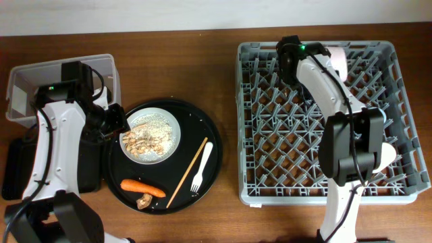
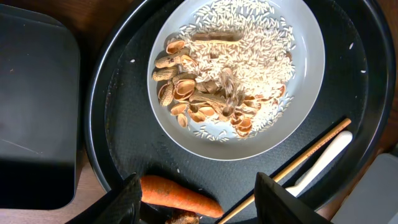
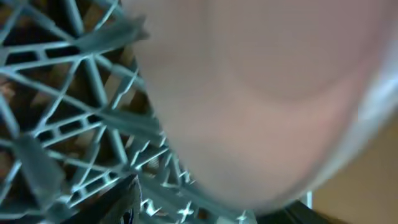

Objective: Sort waste into correct bins and load items into the dishwasher rack
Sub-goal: 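Carry the pink bowl to the rack's back and set it down, then reach the right gripper to the white fork on the tray and grasp it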

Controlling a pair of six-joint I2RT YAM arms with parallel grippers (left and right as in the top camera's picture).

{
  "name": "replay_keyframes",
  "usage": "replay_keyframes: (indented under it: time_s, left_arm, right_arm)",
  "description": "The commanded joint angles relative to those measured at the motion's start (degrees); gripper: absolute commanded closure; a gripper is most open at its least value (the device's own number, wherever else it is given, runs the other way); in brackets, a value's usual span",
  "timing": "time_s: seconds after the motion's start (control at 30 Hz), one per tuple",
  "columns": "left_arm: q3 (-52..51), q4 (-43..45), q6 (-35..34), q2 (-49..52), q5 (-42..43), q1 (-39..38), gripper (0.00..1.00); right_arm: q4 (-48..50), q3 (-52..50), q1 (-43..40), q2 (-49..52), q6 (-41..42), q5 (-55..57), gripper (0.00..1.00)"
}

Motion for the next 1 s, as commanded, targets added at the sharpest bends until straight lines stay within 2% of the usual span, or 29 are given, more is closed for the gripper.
replay_keyframes:
  time_s: [0.0, 0.07, 0.17, 0.23, 0.27, 0.3, 0.33, 0.37, 0.4, 0.5, 0.57, 0.73, 0.83, 0.97]
  left_arm:
    - [0.2, -0.1, -0.5, -1.5, -0.2, 0.2, 0.43]
    - [0.2, -0.1, -0.5, -1.5, -0.2, 0.2, 0.43]
    - [0.2, -0.2, -0.5, -1.5, -0.2, 0.2, 0.42]
    - [0.2, -0.2, -0.5, -1.5, -0.2, 0.2, 0.43]
    - [0.2, -0.2, -0.5, -1.5, -0.2, 0.2, 0.43]
    - [0.2, -0.2, -0.5, -1.5, -0.2, 0.2, 0.42]
    - [0.2, -0.2, -0.5, -1.5, -0.2, 0.2, 0.43]
    - [0.2, -0.2, -0.5, -1.5, -0.2, 0.2, 0.43]
    - [0.2, -0.2, -0.5, -1.5, -0.2, 0.2, 0.43]
    - [0.2, 0.0, -0.5, -1.5, -0.2, 0.2, 0.42]
    - [0.2, 0.0, -0.5, -1.5, -0.2, 0.2, 0.42]
    - [0.2, -0.1, -0.5, -1.5, -0.2, 0.2, 0.42]
    - [0.2, -0.1, -0.5, -1.5, -0.2, 0.2, 0.42]
    - [0.2, -0.1, -0.5, -1.5, -0.2, 0.2, 0.42]
  right_arm:
    - [-0.2, -0.1, 0.0, -3.2, 3.5, -6.5, 0.38]
    - [-0.2, -0.1, 0.0, -8.0, 3.5, -9.4, 0.37]
    - [-0.7, -0.1, -0.2, -17.2, 3.4, -14.8, 0.29]
    - [-0.3, -0.1, -1.2, -23.7, 3.4, -17.5, 0.19]
    - [0.0, -0.1, -2.9, -25.2, 3.4, -18.5, 0.22]
    - [0.0, -0.1, -4.6, -25.3, 3.4, -19.8, 0.36]
    - [0.5, -0.1, -7.7, -25.1, 3.4, -22.6, 0.73]
    - [2.6, -0.1, -11.1, -24.5, 3.1, -25.6, 0.89]
    - [5.0, -0.1, -13.3, -24.0, 0.9, -28.0, 0.92]
    - [12.7, -0.1, -17.6, -21.5, -7.0, -33.9, 0.92]
    - [14.7, -0.1, -18.1, -18.9, -7.4, -34.0, 0.92]
    - [16.1, -0.1, -18.1, -10.4, -7.4, -40.1, 0.86]
    - [15.3, -0.1, -18.0, -9.2, -12.4, -48.5, 0.87]
    - [13.0, -0.1, -18.2, -13.2, -12.3, -43.5, 0.83]
